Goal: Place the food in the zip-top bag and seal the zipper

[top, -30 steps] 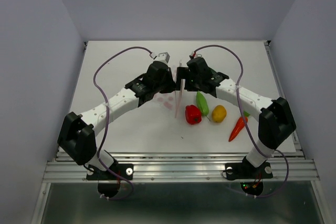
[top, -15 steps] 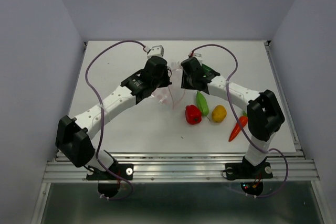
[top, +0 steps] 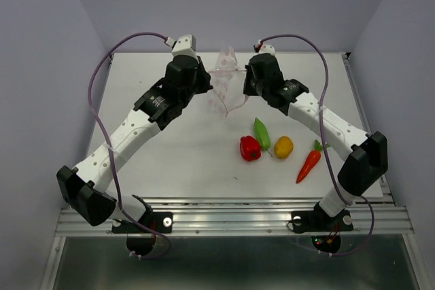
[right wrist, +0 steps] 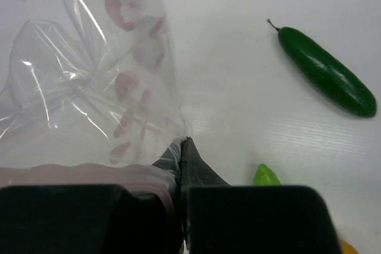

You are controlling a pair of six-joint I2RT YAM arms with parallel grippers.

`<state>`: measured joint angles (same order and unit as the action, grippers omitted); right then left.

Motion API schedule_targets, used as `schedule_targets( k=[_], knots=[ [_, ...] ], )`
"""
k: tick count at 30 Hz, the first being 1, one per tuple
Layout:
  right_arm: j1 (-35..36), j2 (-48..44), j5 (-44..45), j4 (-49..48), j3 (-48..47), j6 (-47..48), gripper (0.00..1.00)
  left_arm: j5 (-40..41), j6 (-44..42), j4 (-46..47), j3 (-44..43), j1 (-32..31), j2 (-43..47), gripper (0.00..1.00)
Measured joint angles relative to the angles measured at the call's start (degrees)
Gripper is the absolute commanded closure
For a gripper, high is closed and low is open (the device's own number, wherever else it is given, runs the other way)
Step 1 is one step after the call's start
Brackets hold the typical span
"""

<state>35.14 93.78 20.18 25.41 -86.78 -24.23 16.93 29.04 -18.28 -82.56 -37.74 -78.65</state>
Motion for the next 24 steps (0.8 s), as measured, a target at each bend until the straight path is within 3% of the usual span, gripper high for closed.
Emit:
schedule_targets(
  k=[6,11,16,18,20,24],
  knots=[
    [-1.1,-1.1,-9.8,-4.6,0.0,1.1,0.99,-0.8,-2.2,0.9,-0.6,0.0,2.6,1.00],
    [-2.4,0.5,-15.4,-8.2,5.9,0.2,0.98,-0.4,-2.3,1.0,4.7,0.0,2.6,1.00],
    [-2.2,5.4,-20.4,-10.0,11.6,0.5,0.85,-0.3,-2.1,0.6,12.0,-0.1,2.5,1.00],
    [-2.2,8.0,-23.3,-10.0,11.7,1.6,0.78,0.0,-2.0,0.5,14.1,0.0,1.8,1.00],
    [-2.6,10.0,-26.4,-9.6,11.7,2.4,0.64,0.4,-2.0,0.5,15.1,0.2,0.5,1.00],
    [-3.4,10.3,-30.4,-7.9,9.6,4.0,0.53,1.2,-2.0,1.1,15.3,0.7,-2.1,1.00]
  ],
)
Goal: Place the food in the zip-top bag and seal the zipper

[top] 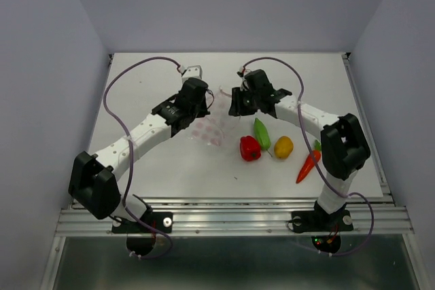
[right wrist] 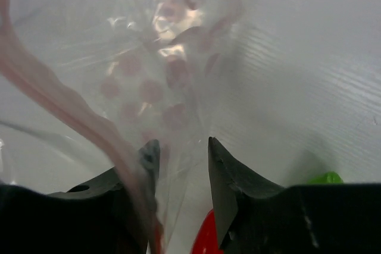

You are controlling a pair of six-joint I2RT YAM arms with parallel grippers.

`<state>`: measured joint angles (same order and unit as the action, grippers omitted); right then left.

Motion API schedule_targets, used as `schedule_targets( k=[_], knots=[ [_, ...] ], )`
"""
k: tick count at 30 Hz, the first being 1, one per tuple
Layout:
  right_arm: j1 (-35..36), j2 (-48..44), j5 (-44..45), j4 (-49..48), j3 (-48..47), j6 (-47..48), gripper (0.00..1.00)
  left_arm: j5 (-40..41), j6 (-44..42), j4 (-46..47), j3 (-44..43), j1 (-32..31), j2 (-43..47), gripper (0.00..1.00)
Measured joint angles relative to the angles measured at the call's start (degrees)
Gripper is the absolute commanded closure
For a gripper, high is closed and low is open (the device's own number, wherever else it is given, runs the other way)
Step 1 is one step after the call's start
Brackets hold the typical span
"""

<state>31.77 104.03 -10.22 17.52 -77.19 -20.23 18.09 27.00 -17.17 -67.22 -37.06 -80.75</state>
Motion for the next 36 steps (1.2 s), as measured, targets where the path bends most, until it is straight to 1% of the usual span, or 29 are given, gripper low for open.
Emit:
schedule_targets(
  k=[1,2,3,4,6,7,12,16,21,22,25,29,33,34,36],
  knots=[
    [-0.2,-0.1,-1.2,0.0,-1.3,0.5,0.43,0.0,0.0,0.2,0.0,0.1,-0.8,1.00],
    [-0.3,-0.3,-2.3,0.0,-2.2,0.7,0.37,0.0,0.0,0.3,0.0,0.1,-1.4,1.00],
    [-0.3,-0.7,-3.3,0.0,-3.3,1.0,0.36,0.0,-0.1,0.4,0.0,0.1,-1.9,1.00],
    [-0.4,-1.4,-4.8,-0.1,-4.4,1.3,0.29,-0.1,-0.2,0.6,0.0,0.1,-2.2,1.00],
    [-0.6,-2.5,-7.0,-0.2,-5.5,1.5,0.19,-0.3,-0.3,1.1,-0.2,0.1,-2.5,1.00],
    [-0.6,-3.5,-8.4,-0.4,-6.1,1.7,0.00,-0.5,-0.4,1.3,-0.4,0.1,-2.6,1.00],
    [-0.6,-6.2,-13.7,-1.2,-6.7,1.9,0.00,-1.4,-1.0,2.3,-1.8,0.1,-3.0,1.00],
    [-0.6,-8.6,-13.9,-1.1,-4.3,0.7,0.00,-1.7,-1.3,2.6,-1.9,0.1,-3.1,1.00],
    [-1.0,-17.2,-4.1,0.2,4.7,-2.0,0.00,-2.6,-1.6,2.8,-2.7,0.1,-4.3,1.00],
    [-1.6,-19.0,-1.5,0.8,6.6,-2.5,0.00,-2.8,-1.6,2.8,-3.0,0.0,-4.6,1.00],
    [-4.6,-21.9,2.3,2.3,10.8,-3.4,0.00,-3.2,-1.7,2.9,-3.3,0.0,-5.1,1.00],
    [-7.3,-20.2,6.3,5.4,14.1,-3.8,0.00,-3.5,-1.7,2.9,-3.3,0.0,-5.1,1.00],
    [-7.3,-15.3,10.3,7.9,14.4,-3.8,0.00,-4.4,-1.7,3.3,-3.3,0.0,-5.1,1.00],
    [-7.3,-14.5,10.5,8.1,14.4,-3.7,0.01,-4.5,-1.7,3.4,-3.3,0.0,-5.1,1.00],
    [-7.3,-12.8,11.0,8.1,14.4,-3.6,0.07,-4.6,-1.7,3.7,-3.3,0.0,-5.2,1.00]
  ],
)
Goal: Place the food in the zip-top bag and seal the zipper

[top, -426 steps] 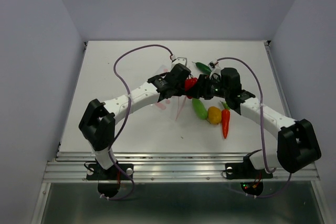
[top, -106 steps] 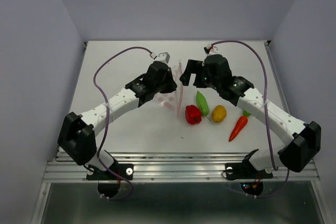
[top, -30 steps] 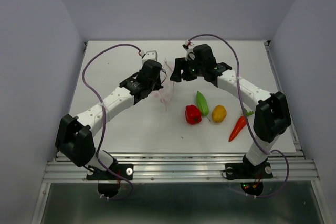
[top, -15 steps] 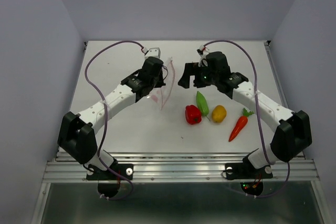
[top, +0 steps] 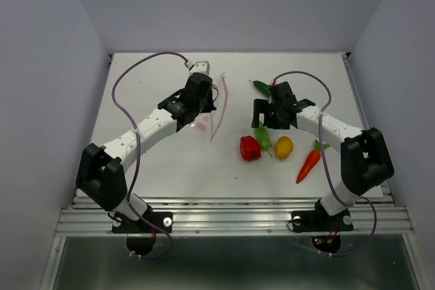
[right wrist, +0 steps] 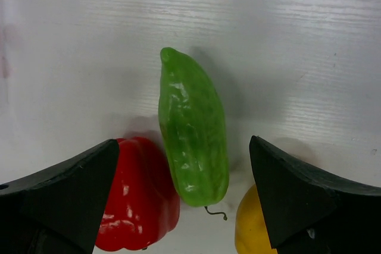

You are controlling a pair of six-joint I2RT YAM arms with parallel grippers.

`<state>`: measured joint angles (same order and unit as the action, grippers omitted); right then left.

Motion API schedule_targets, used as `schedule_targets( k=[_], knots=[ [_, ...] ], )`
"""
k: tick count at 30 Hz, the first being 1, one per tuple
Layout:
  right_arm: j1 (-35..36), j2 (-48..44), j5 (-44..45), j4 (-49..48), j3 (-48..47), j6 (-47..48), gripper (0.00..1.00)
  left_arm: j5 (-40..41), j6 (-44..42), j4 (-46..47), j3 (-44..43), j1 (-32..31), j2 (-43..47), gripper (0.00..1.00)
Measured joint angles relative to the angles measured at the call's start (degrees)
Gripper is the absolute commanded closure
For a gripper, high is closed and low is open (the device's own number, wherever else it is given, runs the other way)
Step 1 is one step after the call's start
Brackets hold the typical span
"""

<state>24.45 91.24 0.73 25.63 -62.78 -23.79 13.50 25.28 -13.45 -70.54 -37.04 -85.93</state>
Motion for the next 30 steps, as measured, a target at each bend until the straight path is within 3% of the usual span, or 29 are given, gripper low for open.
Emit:
schedule_targets(
  k=[2,6,9,11,14,17,24,30],
  knots=[
    [0.0,1.9,0.2,0.0,0.0,0.1,0.14,0.0,0.0,0.4,0.0,0.0,-0.3,1.00],
    [0.0,5.0,1.3,0.2,0.0,0.0,0.15,-0.1,0.0,0.4,0.0,0.0,-0.5,1.00],
    [0.0,6.4,2.2,0.5,0.0,0.0,0.30,-0.1,0.0,0.4,0.0,0.0,-0.5,1.00],
    [0.0,7.3,2.4,0.5,-0.1,0.0,0.49,-0.2,0.0,0.5,0.0,0.0,-0.6,1.00],
    [0.0,7.8,2.4,0.5,-0.2,-0.2,0.59,-0.5,0.0,0.5,0.0,0.0,-0.6,1.00],
    [0.0,7.9,2.6,0.7,-0.9,0.0,0.66,-0.9,0.0,0.6,0.0,0.0,-0.7,1.00],
    [0.0,7.5,2.4,0.2,-7.8,0.6,0.71,-1.4,0.0,0.9,0.0,0.0,-1.0,1.00],
    [0.0,-2.6,-7.1,-13.6,-5.0,-1.0,0.76,-1.5,0.2,1.1,0.0,0.0,-1.1,1.00]
  ],
)
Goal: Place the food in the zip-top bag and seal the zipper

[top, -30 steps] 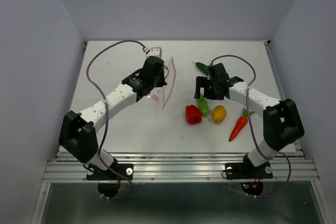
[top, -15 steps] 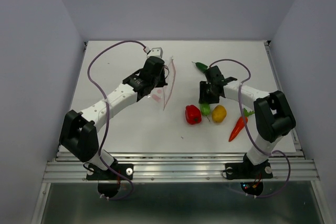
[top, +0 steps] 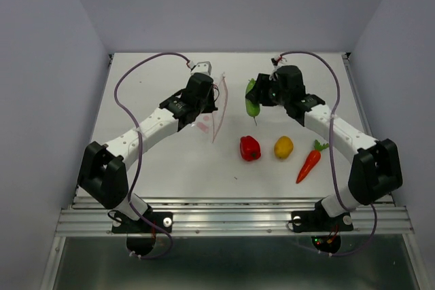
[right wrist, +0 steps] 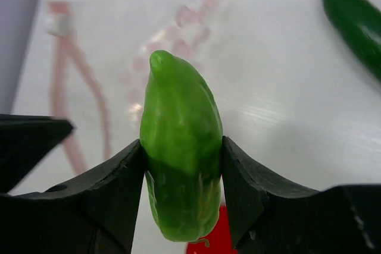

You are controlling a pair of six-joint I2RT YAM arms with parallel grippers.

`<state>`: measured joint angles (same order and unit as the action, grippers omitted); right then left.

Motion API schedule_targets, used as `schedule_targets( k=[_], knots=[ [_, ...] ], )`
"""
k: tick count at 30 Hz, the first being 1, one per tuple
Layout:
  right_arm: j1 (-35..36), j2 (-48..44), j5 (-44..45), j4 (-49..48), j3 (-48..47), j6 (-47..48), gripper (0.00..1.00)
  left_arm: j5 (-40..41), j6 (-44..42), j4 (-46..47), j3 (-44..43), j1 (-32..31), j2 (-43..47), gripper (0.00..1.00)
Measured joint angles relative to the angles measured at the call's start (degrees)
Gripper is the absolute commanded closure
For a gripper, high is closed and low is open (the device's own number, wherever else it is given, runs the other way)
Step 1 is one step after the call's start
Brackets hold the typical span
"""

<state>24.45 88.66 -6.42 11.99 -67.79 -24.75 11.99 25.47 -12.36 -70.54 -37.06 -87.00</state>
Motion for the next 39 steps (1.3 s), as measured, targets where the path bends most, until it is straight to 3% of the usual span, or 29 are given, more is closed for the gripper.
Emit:
schedule_targets(
  k=[4,9,15,21,27,39],
  knots=[
    [1.3,-5.5,-5.6,-16.2,2.8,-3.7,0.77,-0.4,0.6,0.1,0.0,0.0,0.0,1.00],
    [5.9,-6.1,-6.2,-29.5,6.4,-5.6,0.77,-1.3,1.9,0.1,0.0,0.0,0.0,1.00],
    [10.6,-4.2,-2.6,-42.9,9.6,-5.1,0.77,-2.3,3.1,0.1,0.0,-0.1,0.0,1.00],
    [10.8,-2.3,2.4,-53.6,11.9,-3.7,0.76,-3.5,4.0,0.1,0.0,-0.1,0.0,1.00],
    [10.8,1.4,5.5,-59.2,12.2,-2.6,0.76,-5.3,4.5,0.2,0.0,-0.1,0.0,1.00],
    [10.9,3.6,8.2,-60.5,17.6,-0.4,0.76,-7.5,5.6,0.6,0.0,-0.1,0.3,1.00]
  ],
)
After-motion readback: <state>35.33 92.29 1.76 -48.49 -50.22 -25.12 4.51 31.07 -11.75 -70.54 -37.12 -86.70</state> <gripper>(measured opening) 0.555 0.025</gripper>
